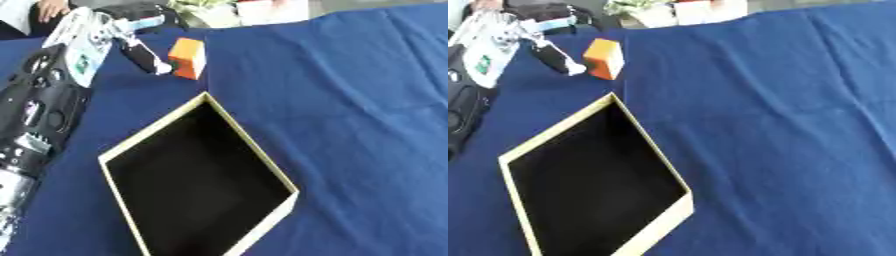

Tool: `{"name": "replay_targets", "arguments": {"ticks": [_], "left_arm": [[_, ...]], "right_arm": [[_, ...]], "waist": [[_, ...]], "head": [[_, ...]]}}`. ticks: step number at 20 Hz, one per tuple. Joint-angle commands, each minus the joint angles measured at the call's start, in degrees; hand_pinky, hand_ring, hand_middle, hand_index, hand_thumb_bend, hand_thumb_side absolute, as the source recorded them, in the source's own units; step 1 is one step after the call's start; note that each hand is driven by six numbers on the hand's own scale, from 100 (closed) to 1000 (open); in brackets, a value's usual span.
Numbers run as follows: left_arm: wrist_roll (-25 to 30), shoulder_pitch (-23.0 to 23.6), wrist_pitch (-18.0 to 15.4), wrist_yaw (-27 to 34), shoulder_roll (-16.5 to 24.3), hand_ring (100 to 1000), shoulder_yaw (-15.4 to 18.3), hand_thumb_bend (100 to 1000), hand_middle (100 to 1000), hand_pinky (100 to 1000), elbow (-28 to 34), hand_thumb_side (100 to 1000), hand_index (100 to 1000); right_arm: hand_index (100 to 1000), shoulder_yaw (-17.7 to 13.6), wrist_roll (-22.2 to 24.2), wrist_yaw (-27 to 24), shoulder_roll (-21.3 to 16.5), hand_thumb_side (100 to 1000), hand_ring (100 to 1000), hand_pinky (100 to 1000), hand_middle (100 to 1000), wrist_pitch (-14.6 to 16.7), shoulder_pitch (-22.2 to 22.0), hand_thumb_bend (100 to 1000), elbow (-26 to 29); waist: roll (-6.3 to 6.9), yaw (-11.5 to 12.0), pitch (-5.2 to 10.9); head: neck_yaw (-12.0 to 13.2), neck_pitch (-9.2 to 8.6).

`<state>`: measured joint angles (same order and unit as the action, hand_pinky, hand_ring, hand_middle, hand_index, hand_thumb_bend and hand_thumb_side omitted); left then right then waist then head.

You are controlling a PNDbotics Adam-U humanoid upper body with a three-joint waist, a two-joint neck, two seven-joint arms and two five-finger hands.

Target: Pick up objects on the table and place them in the box.

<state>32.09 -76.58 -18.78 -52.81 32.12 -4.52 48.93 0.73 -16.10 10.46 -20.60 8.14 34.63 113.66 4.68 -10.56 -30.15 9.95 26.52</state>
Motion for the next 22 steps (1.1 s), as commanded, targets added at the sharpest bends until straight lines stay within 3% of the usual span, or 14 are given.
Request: {"name": "replay_targets", "arguments": {"ticks": [1,8,12,13,17,22], "left_arm": [[0.8,-1.4,0.1,-0.5,2.1,965,0.9,289,876,786,0.3,178,910],[-2.2,-1.9,0.6,0.1,2.4,963,1.4,324,879,772,1.0,206,913],[-1.2,-1.8,0.1,1.2,2.1,917,1.0,273,832,732,0.7,215,878],[-0.6,-1.7,-0.1,1.5,2.1,859,0.8,264,786,671,0.6,235,862],[0.4,-1.7,-0.3,3.2,1.8,782,0.6,245,694,609,0.7,258,789],[0.7,-1.9,-0.3,4.3,1.6,611,0.2,198,499,454,1.1,264,610]], "right_arm": [[725,-0.3,-0.5,-0.6,-1.5,833,728,758,515,-0.2,0.8,100,0.9],[724,-0.3,-0.5,-1.0,-1.7,842,727,756,511,-0.8,0.9,100,0.9],[722,-0.4,-0.7,-1.2,-1.9,848,726,755,508,-1.3,0.6,100,0.9],[721,-0.5,-0.8,-1.2,-1.9,850,727,755,508,-1.5,0.5,100,0.9],[720,-0.5,-1.2,-1.2,-1.9,851,727,754,507,-2.2,0.2,100,0.9],[719,-0.6,-2.1,-1.0,-1.8,852,726,753,506,-3.4,0.1,100,0.9]], "waist": [[-0.08,-0.2,1.18],[0.13,-0.6,0.27],[0.25,-0.6,-0.13],[0.25,-0.5,-0.17],[0.24,-0.4,-0.15],[0.19,-0.4,0.04]], "head": [[0.4,-1.38],[0.8,-2.02],[0.9,-1.81],[0.9,-1.67],[0.6,-1.39],[0.5,-1.12]]}}
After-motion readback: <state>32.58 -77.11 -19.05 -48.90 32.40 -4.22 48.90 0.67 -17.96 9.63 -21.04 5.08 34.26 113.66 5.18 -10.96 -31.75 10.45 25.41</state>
